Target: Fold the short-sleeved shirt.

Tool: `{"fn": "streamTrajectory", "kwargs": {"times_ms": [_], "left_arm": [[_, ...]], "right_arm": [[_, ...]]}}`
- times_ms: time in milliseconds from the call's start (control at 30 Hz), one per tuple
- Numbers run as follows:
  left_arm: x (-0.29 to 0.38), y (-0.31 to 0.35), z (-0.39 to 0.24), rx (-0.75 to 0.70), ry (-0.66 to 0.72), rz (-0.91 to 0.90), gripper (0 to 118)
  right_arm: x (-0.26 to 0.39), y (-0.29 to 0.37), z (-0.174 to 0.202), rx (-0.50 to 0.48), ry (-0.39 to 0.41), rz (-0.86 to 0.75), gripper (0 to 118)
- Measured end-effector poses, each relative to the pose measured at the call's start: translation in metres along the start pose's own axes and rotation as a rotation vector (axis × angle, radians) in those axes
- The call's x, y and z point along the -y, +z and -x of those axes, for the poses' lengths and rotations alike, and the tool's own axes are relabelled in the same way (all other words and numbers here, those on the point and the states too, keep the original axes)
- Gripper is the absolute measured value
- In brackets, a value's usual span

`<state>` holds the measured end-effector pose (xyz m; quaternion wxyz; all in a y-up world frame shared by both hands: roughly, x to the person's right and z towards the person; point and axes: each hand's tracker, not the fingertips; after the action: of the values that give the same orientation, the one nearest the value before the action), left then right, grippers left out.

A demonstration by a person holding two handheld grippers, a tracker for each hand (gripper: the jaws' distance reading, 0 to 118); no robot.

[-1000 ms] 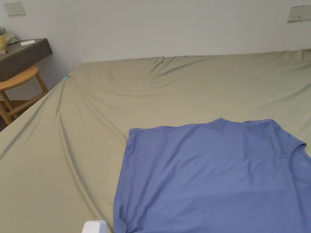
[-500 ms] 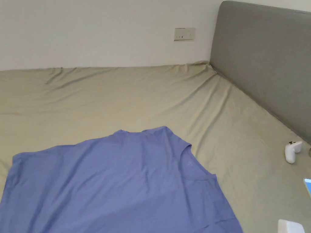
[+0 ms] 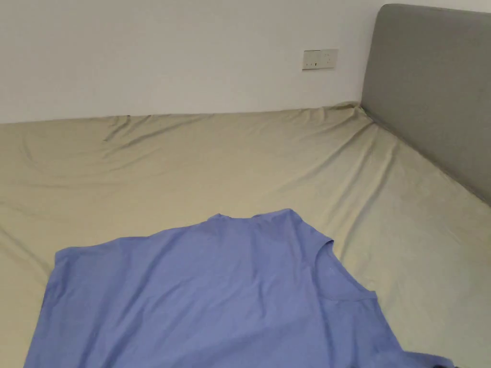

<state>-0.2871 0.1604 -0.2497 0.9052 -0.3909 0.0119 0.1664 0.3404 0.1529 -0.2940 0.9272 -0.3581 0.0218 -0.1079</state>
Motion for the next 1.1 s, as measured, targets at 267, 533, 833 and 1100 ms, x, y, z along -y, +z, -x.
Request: {"fn": "streamTrajectory", "kwargs": {"times_ms": [267, 533, 833, 1100], "left_arm": [[-0.136, -0.108, -0.019, -0.107, -0.106, 0.045, 8], [-0.17, -0.206, -0.007, -0.132, -0.021, 0.142, 8], [-0.153, -0.213, 0.008, -0.16, -0.053, 0.044, 81], [-0.12, -0.073, 0.015, -0.111, -0.094, -0.321, 118]], "right_arm": [[-0.134, -0.129, 0.047, 0.077, 0.164, -0.079, 7], [-0.153, -0.239, 0.054, 0.124, 0.119, 0.095, 7], [-0.14, -0.254, 0.047, 0.109, 0.166, 0.131, 52], [-0.134, -0.106, 0.034, -0.116, -0.14, -0.2, 118]]}}
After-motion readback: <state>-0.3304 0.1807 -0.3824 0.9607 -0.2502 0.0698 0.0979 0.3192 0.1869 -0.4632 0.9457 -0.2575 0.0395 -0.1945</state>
